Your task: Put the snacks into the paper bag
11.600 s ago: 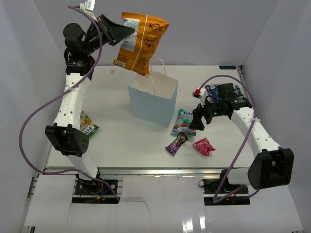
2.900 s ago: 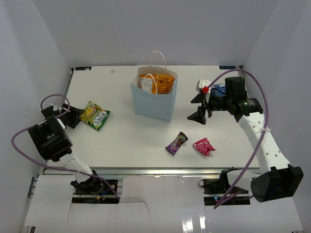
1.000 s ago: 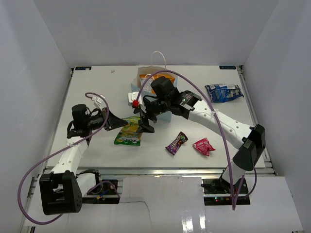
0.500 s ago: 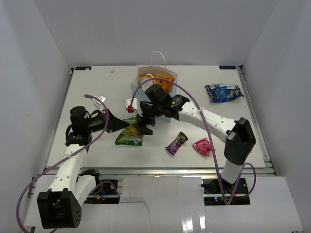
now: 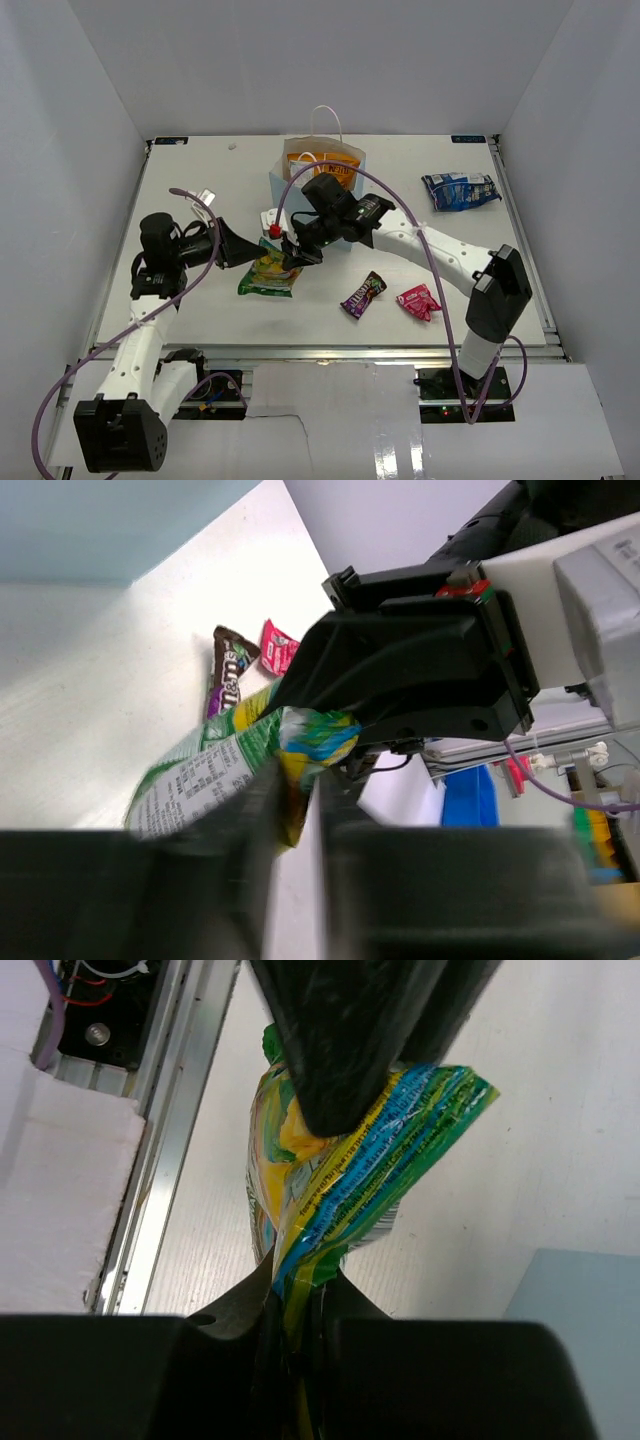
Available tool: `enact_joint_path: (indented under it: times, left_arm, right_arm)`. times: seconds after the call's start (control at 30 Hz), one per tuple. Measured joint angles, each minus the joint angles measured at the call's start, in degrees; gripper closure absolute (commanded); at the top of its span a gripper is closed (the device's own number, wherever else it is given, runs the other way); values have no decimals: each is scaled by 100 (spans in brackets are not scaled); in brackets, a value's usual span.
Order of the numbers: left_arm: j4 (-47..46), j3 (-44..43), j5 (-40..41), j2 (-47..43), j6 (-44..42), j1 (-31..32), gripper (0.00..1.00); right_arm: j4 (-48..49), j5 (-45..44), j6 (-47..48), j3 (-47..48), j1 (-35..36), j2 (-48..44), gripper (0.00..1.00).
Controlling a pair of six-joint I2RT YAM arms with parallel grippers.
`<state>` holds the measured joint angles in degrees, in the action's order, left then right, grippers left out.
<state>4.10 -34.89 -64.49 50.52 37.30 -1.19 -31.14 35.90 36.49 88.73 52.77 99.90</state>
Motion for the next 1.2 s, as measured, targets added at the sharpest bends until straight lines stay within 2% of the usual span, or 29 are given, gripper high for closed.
enact_joint_path:
  times: [0.1, 0.33, 0.43, 0.5, 0.63, 0.8, 0.97, 1.2]
  left_arm:
    - [190, -457, 87, -4, 35, 26, 40]
    - [1027, -2559, 1209, 87, -551, 24, 18]
    - [1292, -3320, 1982, 107, -850, 24, 15]
    - [1355, -3510, 2437, 63, -997, 24, 15]
    - [1416, -3340, 2962, -39, -1126, 24, 15]
    - [1451, -2636, 3206, -61, -1152, 24, 3]
    - [1508, -1923, 3449, -210, -1091, 24, 2]
    - [1471, -1440, 3519, -496, -942, 24, 2]
  right_arm:
    - [-258, 186, 306, 0, -79, -229, 92]
    - [-776, 688, 870, 4, -645, -1010, 92]
    - [-918, 935, 831, 291, -1064, -1294, 92]
    - [-892, 1045, 573, 848, -1360, -1311, 92]
    - [-199, 1080, -234, 2109, -1908, -1307, 92]
    - [946, 599, -1161, 3003, -2492, -1305, 92]
    - [1497, -164, -1207, 3023, -2647, -1034, 92]
    - [1593, -756, -925, 2297, -2651, -205, 92]
